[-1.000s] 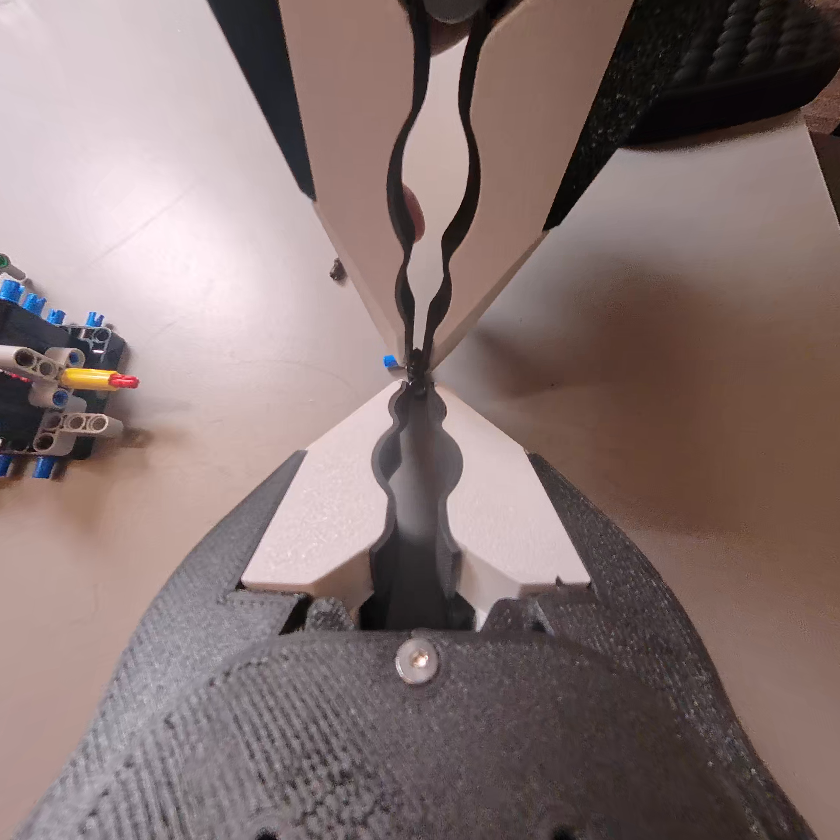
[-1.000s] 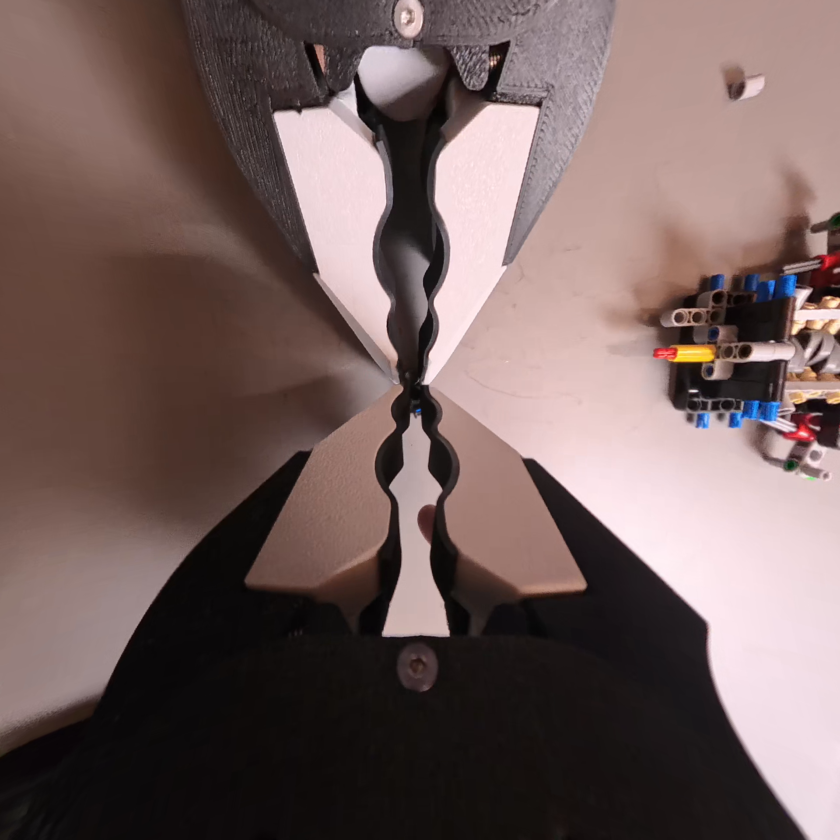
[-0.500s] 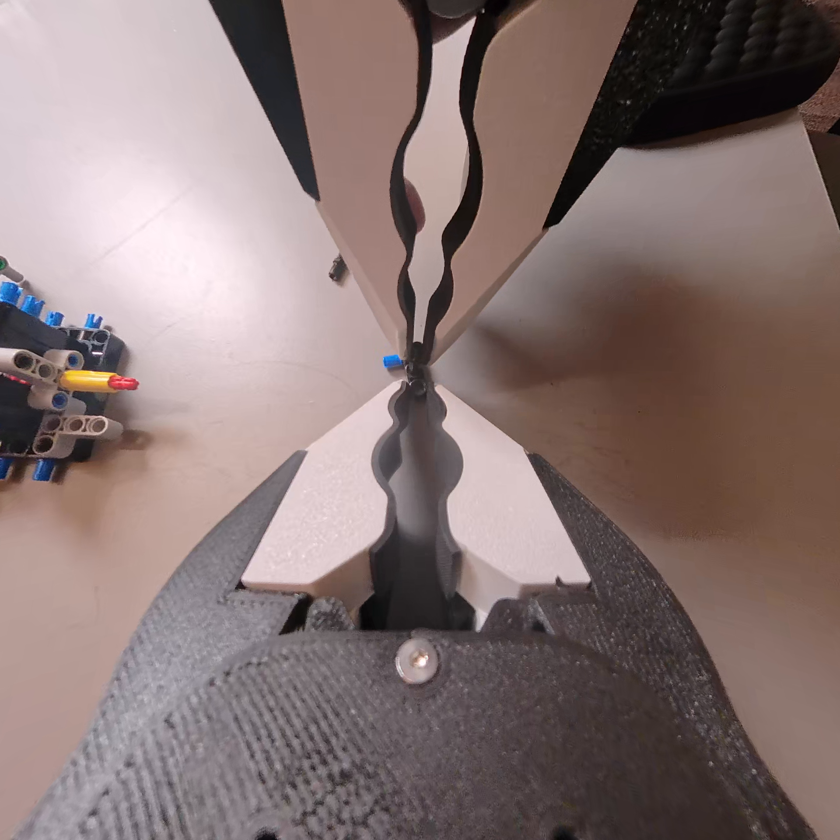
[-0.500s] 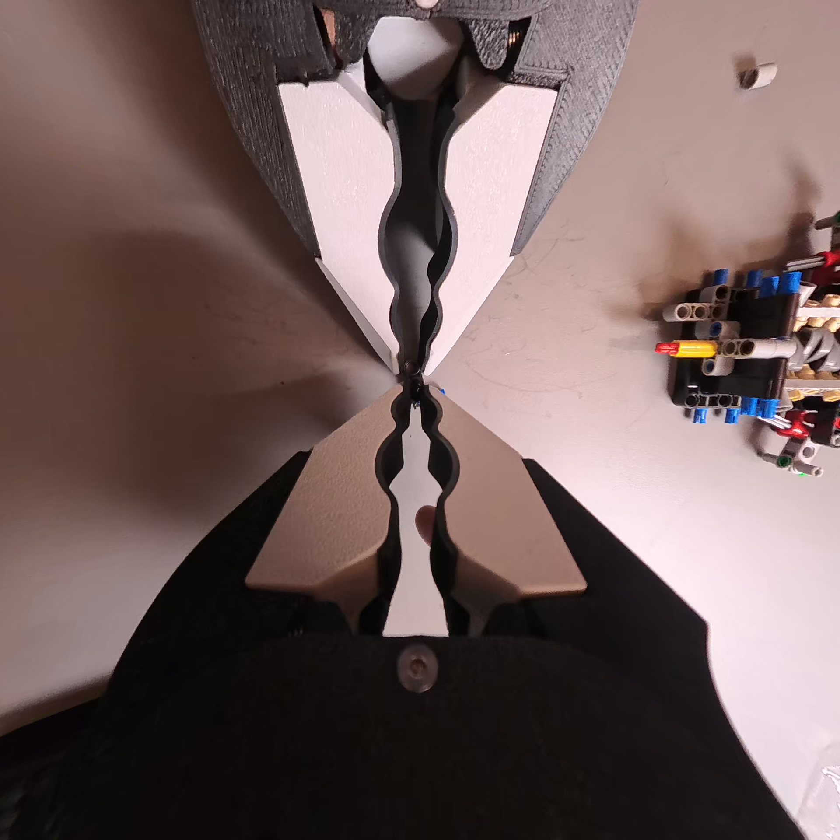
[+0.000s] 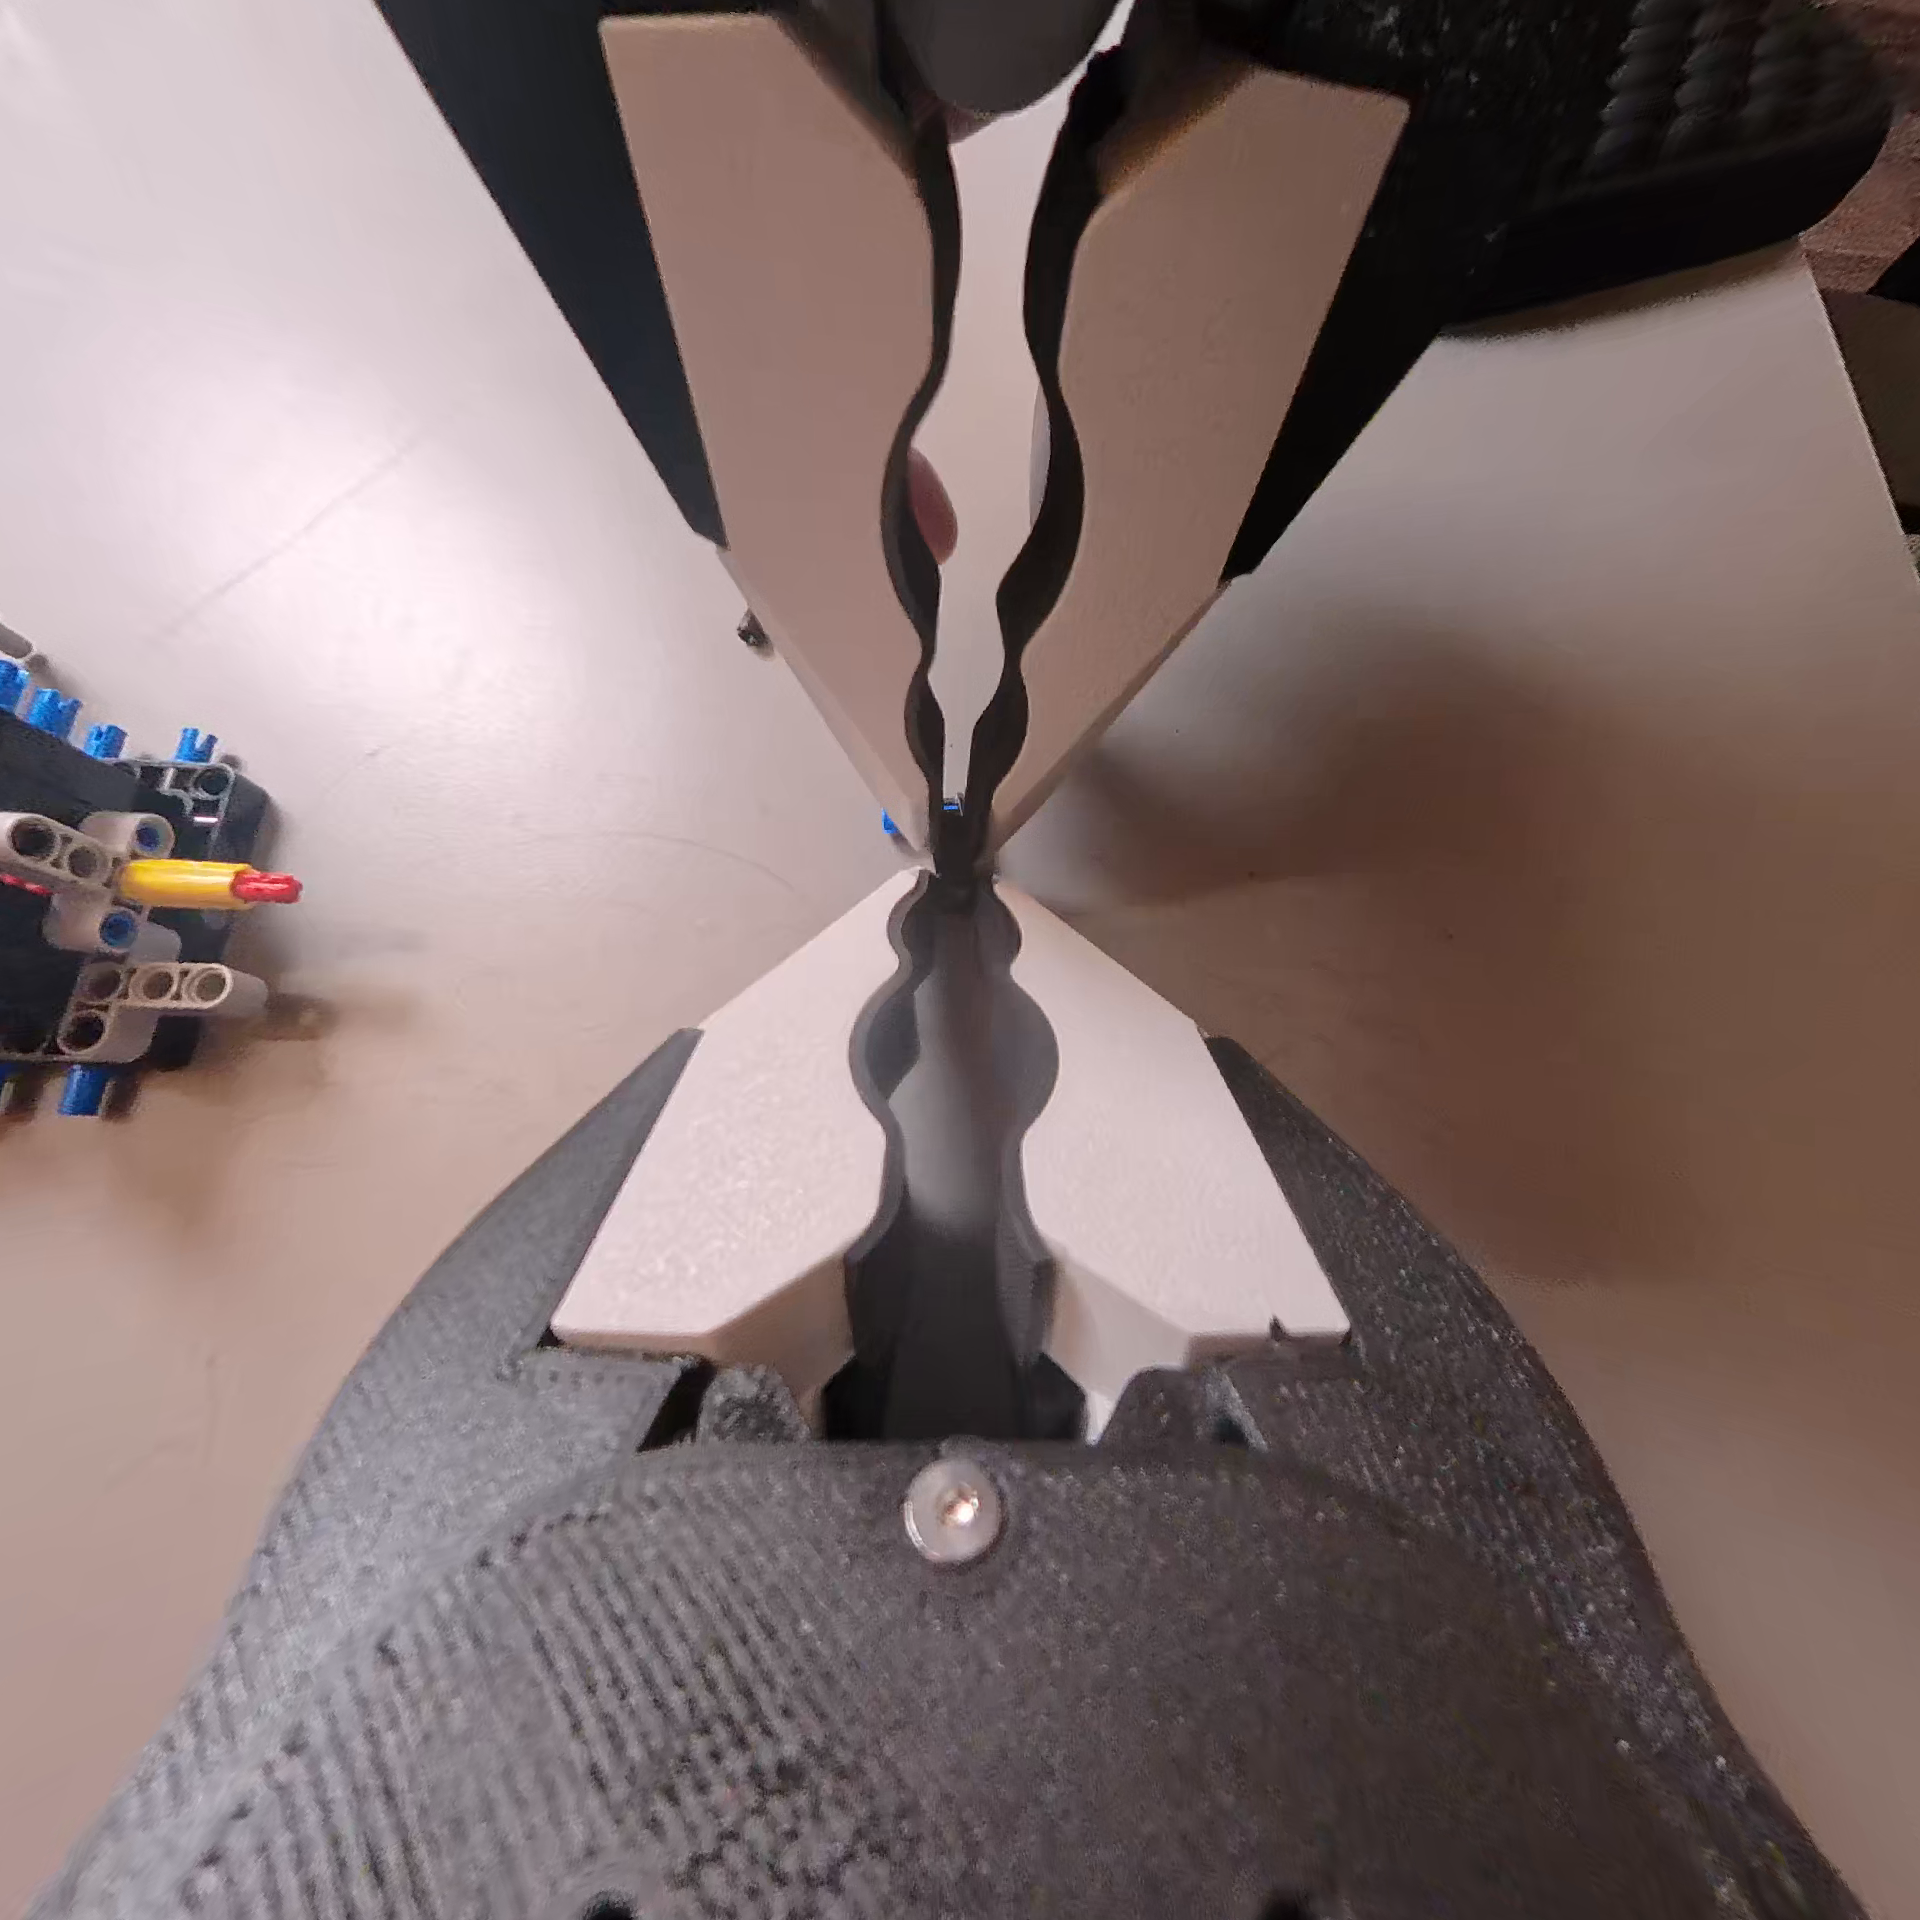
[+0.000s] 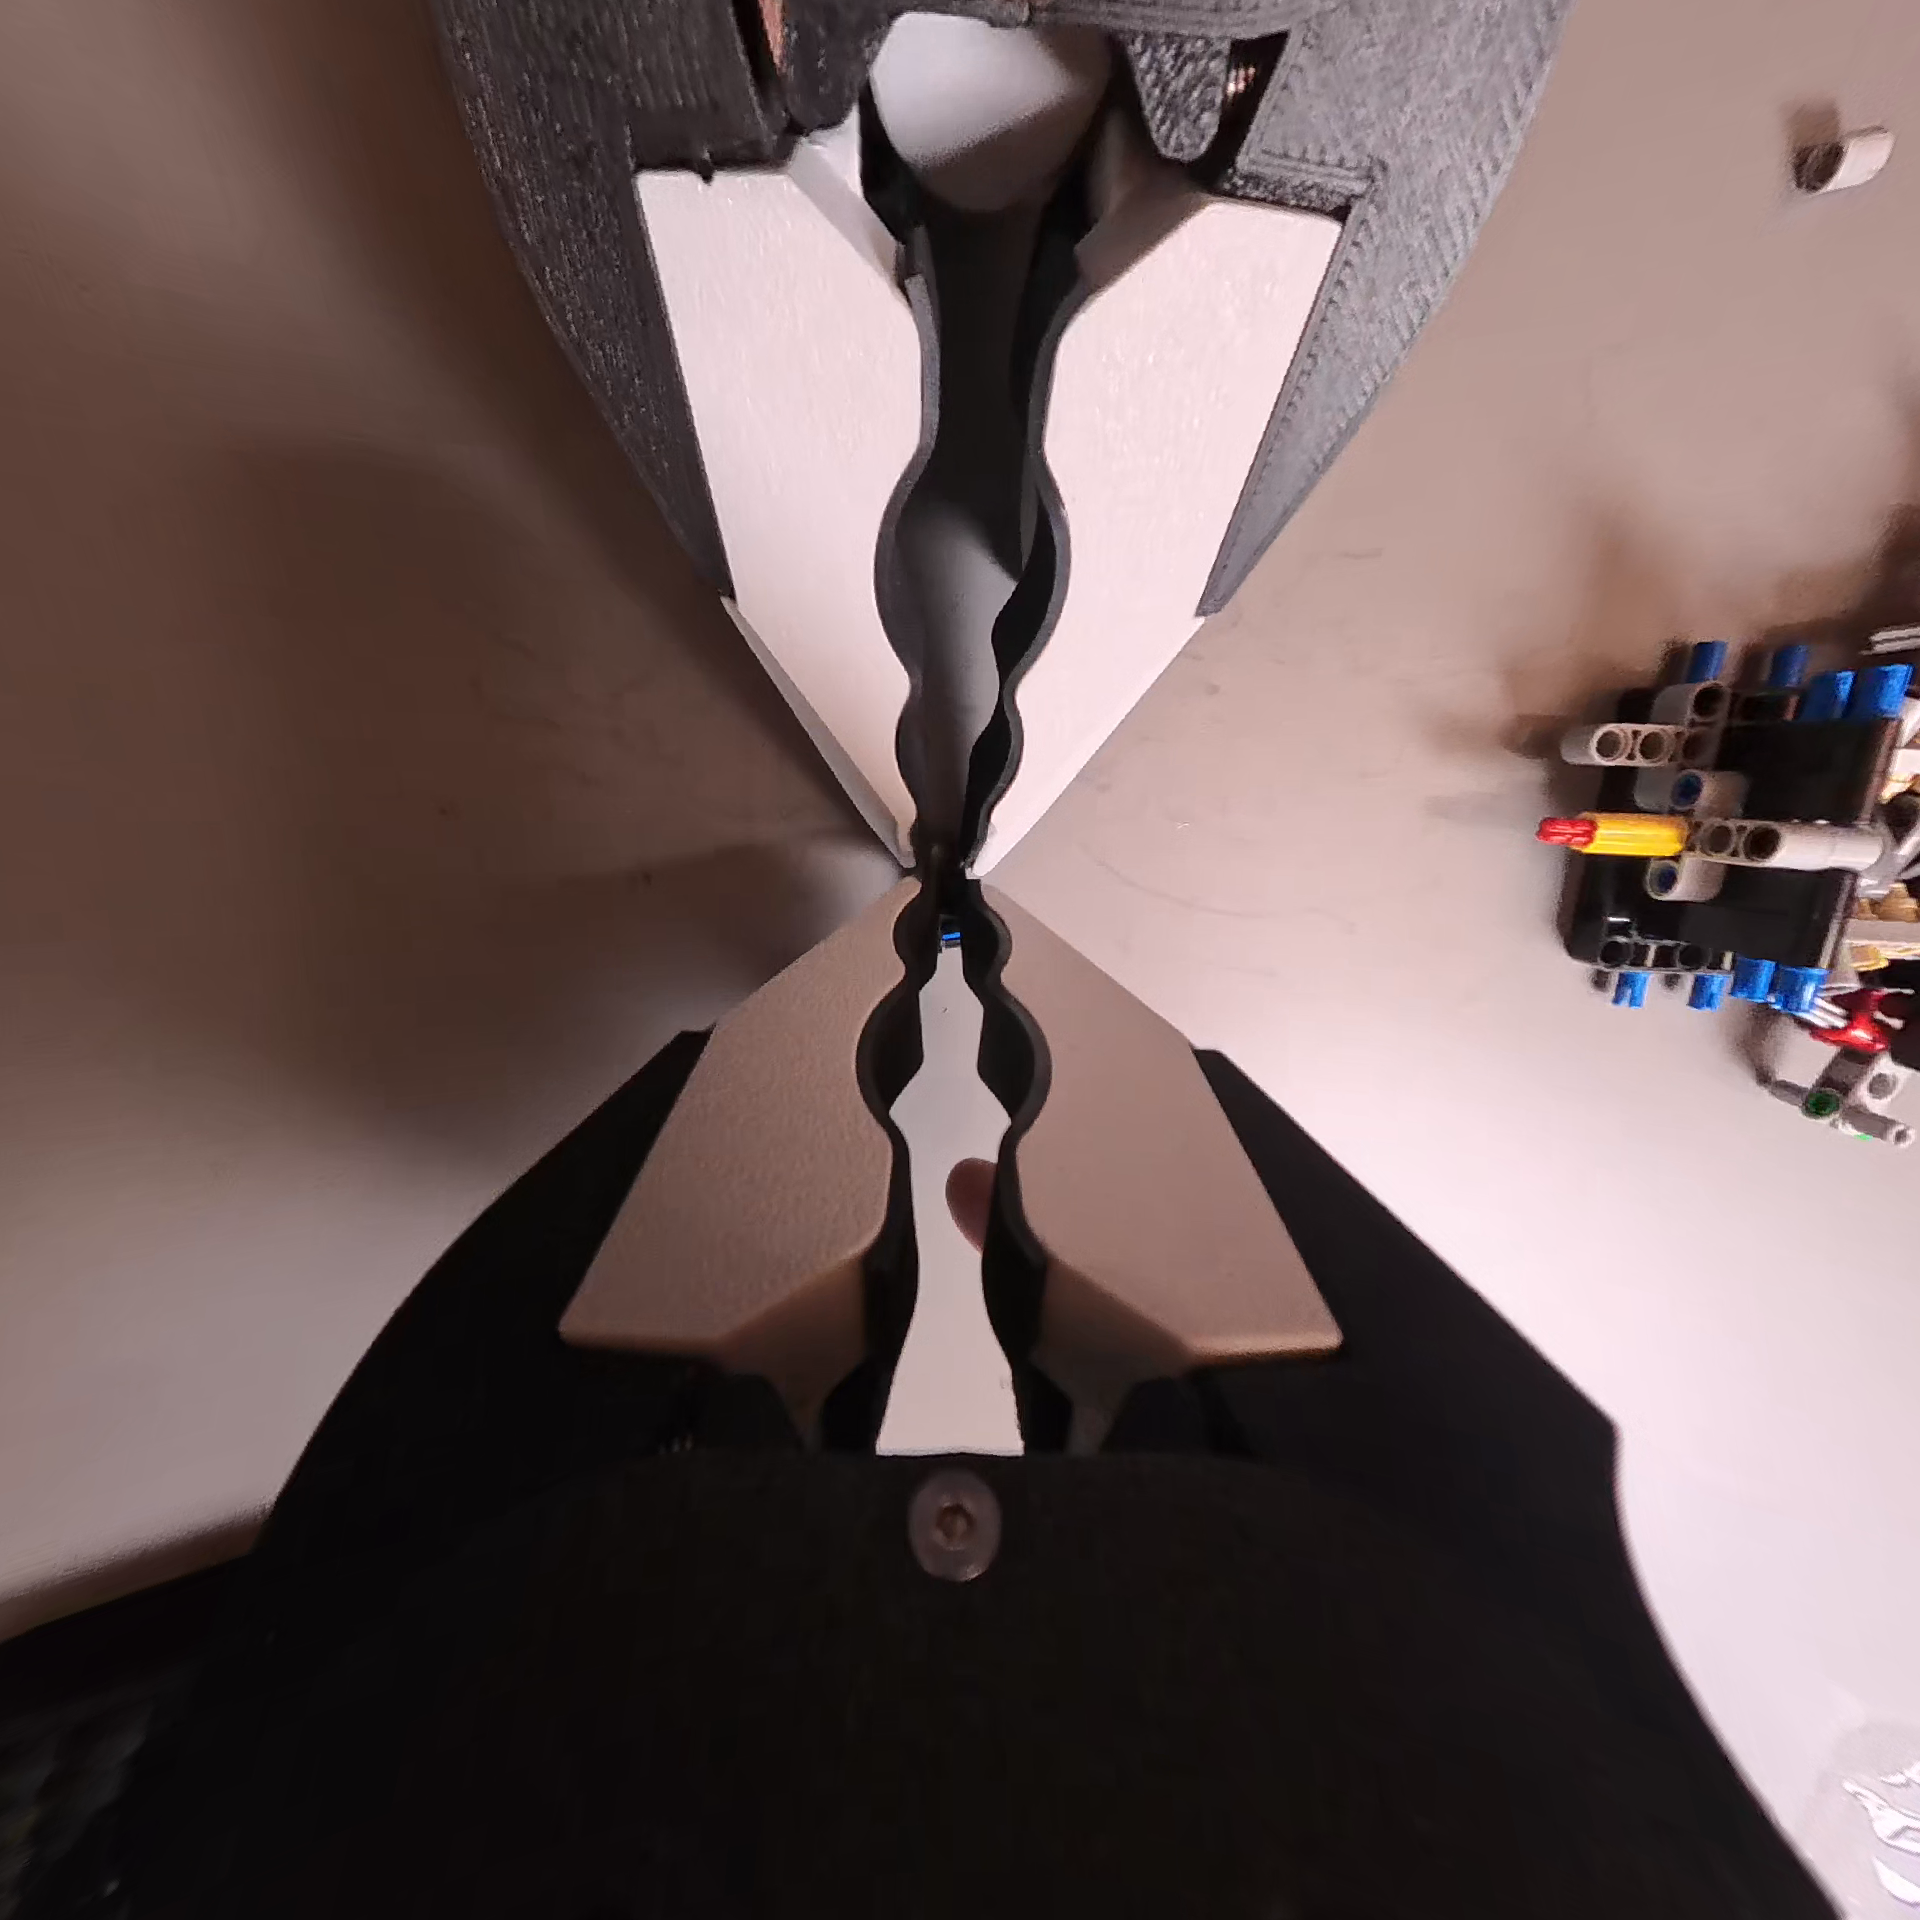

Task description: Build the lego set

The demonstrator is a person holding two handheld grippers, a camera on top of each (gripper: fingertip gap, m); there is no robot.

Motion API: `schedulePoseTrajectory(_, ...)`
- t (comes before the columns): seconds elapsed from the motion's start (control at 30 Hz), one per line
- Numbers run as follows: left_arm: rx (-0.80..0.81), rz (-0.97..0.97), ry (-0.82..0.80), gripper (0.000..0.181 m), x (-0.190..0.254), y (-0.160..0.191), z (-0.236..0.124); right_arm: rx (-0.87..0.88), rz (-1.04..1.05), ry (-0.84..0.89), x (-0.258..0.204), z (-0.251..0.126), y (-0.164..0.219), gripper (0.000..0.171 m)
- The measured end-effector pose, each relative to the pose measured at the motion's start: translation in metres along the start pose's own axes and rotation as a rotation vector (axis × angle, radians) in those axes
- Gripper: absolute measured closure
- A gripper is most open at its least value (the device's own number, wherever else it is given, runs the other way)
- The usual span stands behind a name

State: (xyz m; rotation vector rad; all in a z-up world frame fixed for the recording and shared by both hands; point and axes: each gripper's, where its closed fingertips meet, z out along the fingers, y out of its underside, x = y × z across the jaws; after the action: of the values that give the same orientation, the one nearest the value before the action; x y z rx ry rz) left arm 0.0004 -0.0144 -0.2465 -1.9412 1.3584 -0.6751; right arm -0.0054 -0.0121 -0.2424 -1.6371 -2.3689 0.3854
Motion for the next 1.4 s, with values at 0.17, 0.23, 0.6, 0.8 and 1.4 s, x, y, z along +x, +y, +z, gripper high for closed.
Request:
schedulePoseTrajectory(0.17, -0.001, -0.006, 0.011, 0.175, 0.0, 0.0, 0.0, 0.037, 0.035, 0.017, 0.0, 0.0, -0.001, 0.169)
schedulePoseTrajectory(0.23, 0.0, 0.001, 0.006, 0.175, 0.0, 0.0, 0.0, 0.096, 0.062, 0.039, 0.0, -0.001, 0.0, 0.159)
schedulePoseTrajectory(0.6, 0.001, 0.009, 0.007, 0.175, 0.001, 0.0, 0.0, 0.276, 0.167, 0.165, -0.005, -0.018, 0.011, 0.154)
schedulePoseTrajectory(0.8, 0.001, 0.031, -0.009, 0.175, 0.002, 0.0, 0.0, 0.284, 0.163, 0.157, 0.0, -0.009, -0.005, 0.162)
schedulePoseTrajectory(1.4, -0.002, 0.03, -0.01, 0.175, 0.002, 0.0, 0.0, 0.192, 0.18, 0.091, 0.0, -0.002, -0.003, 0.169)
